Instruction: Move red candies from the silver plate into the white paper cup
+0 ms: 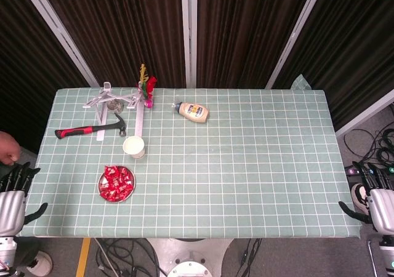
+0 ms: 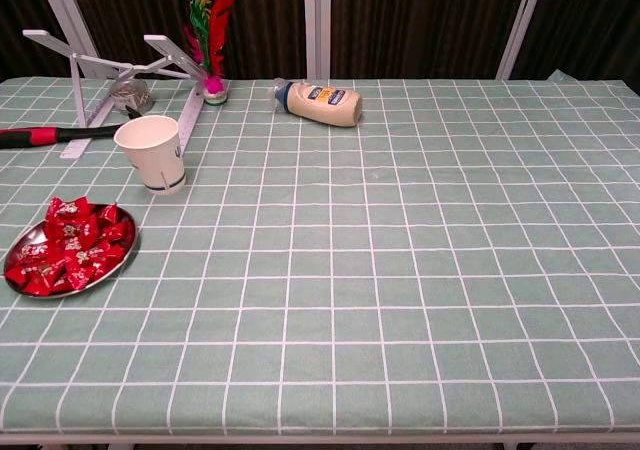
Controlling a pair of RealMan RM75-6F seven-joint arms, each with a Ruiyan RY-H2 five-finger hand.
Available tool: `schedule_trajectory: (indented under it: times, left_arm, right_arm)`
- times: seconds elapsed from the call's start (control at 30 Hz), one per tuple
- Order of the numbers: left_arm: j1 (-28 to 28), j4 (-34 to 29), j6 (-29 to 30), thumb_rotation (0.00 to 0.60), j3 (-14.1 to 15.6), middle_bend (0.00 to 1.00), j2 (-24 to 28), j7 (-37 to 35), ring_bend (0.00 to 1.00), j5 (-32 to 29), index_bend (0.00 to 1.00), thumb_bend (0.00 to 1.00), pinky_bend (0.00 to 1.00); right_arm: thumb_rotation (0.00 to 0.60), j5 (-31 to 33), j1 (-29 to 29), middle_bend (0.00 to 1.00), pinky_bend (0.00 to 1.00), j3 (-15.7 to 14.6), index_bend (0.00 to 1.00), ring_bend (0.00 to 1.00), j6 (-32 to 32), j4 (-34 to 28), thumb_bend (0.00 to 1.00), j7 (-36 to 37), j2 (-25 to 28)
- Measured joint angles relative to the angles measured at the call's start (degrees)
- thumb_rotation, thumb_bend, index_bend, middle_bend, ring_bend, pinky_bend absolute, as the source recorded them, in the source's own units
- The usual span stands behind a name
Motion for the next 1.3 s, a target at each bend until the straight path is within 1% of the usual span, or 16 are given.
schedule_trajectory:
  times: [0.37,0.5,0.57,0.6,0.67,0.7,0.77,0.8,0.83,0.87,0.9,0.97,1.03,1.13,1.27,1.3]
  left_arm:
    - [-0.1,0.0,-0.4,0.6,0.0,0.16,0.0,-0.5,0.07,-0.2,0.22,0.21,0.15]
    - [-0.9,0.7,-1.7,0.6,-0.1,0.16,0.1,-0.9,0.07,-0.1,0.26,0.2,0.15]
    - [-1.6,1.3,-2.7,0.6,-0.2,0.17,0.3,-1.3,0.08,0.1,0.27,0.2,0.17]
    - [-2.0,1.6,-3.2,0.6,-0.4,0.2,0.4,-1.6,0.11,0.1,0.28,0.2,0.21]
    - [-3.2,2.6,-4.3,0.6,-0.9,0.28,0.5,-2.5,0.19,0.3,0.32,0.2,0.33]
    - [-3.8,3.1,-5.0,0.6,-1.2,0.33,0.6,-2.8,0.26,0.3,0.35,0.2,0.46]
    - [-5.4,4.1,-6.7,0.6,-1.7,0.42,0.7,-4.1,0.42,0.7,0.43,0.2,0.78]
    - [-6.1,4.6,-7.5,0.6,-1.9,0.46,0.8,-4.9,0.49,0.9,0.46,0.2,0.88]
    - [-7.2,5.4,-8.7,0.6,-2.2,0.51,0.8,-6.0,0.56,1.3,0.48,0.2,0.96]
    - [-8.1,6.0,-9.7,0.6,-2.3,0.54,0.8,-6.8,0.62,1.7,0.49,0.2,0.99]
    - [-9.1,6.5,-10.8,0.6,-2.5,0.55,0.8,-7.5,0.66,2.0,0.49,0.2,1.0]
    - [-11.5,7.9,-13.2,0.6,-2.9,0.55,0.6,-8.8,0.74,3.0,0.48,0.2,1.0]
    - [-13.9,9.1,-15.6,0.6,-3.2,0.53,0.0,-9.7,0.78,4.1,0.47,0.2,1.0]
    - [-17.0,10.5,-19.4,0.6,-3.3,0.48,-1.1,-10.3,0.81,5.0,0.41,0.19,1.0]
    - [-20.5,11.8,-25.1,0.6,-3.2,0.39,-3.0,-10.2,0.82,4.9,0.32,0.18,1.0]
    - [-21.4,12.1,-26.4,0.6,-3.1,0.38,-3.5,-9.9,0.82,4.7,0.32,0.18,1.0]
  right_arm:
    - [0.6,-0.1,0.5,0.14,0.08,0.3,0.08,0.0,-0.3,0.1,0.11,0.0,0.2]
    - [0.6,0.1,1.0,0.14,0.08,0.6,0.08,0.0,-0.8,0.2,0.11,-0.1,0.3]
    - [0.6,0.1,1.3,0.14,0.08,0.7,0.08,0.0,-1.0,0.2,0.11,-0.3,0.4]
    - [0.6,0.1,1.5,0.14,0.08,0.8,0.08,0.0,-1.1,0.1,0.11,-0.4,0.5]
    - [0.6,0.0,1.7,0.14,0.08,1.1,0.08,0.0,-1.2,0.1,0.11,-0.7,0.8]
    - [0.6,0.0,1.9,0.14,0.08,1.2,0.08,0.0,-1.3,0.0,0.11,-1.0,0.9]
    - [0.6,0.1,2.1,0.14,0.08,1.3,0.08,0.0,-1.5,-0.2,0.11,-1.4,1.2]
    - [0.6,0.1,2.2,0.14,0.08,1.3,0.08,0.0,-1.6,-0.3,0.11,-1.7,1.4]
    - [0.6,0.0,2.3,0.14,0.08,1.4,0.08,0.0,-1.7,-0.5,0.11,-1.9,1.6]
    - [0.6,0.0,2.4,0.14,0.08,1.4,0.08,0.0,-1.7,-0.7,0.11,-2.1,1.8]
    - [0.6,0.0,2.5,0.14,0.08,1.5,0.08,0.0,-1.7,-0.9,0.11,-2.4,2.0]
    - [0.6,0.0,2.5,0.14,0.08,1.5,0.08,0.0,-1.6,-1.2,0.11,-2.9,2.3]
    - [0.6,0.0,2.6,0.14,0.08,1.6,0.08,0.0,-1.5,-1.6,0.11,-3.3,2.6]
    - [0.6,0.0,2.6,0.14,0.08,1.5,0.08,0.0,-1.6,-2.1,0.11,-3.7,2.9]
    - [0.6,0.2,2.6,0.14,0.08,1.4,0.08,0.0,-1.7,-2.3,0.11,-3.9,3.0]
    - [0.6,0.3,2.6,0.14,0.08,1.4,0.08,0.0,-1.7,-2.2,0.11,-3.9,3.0]
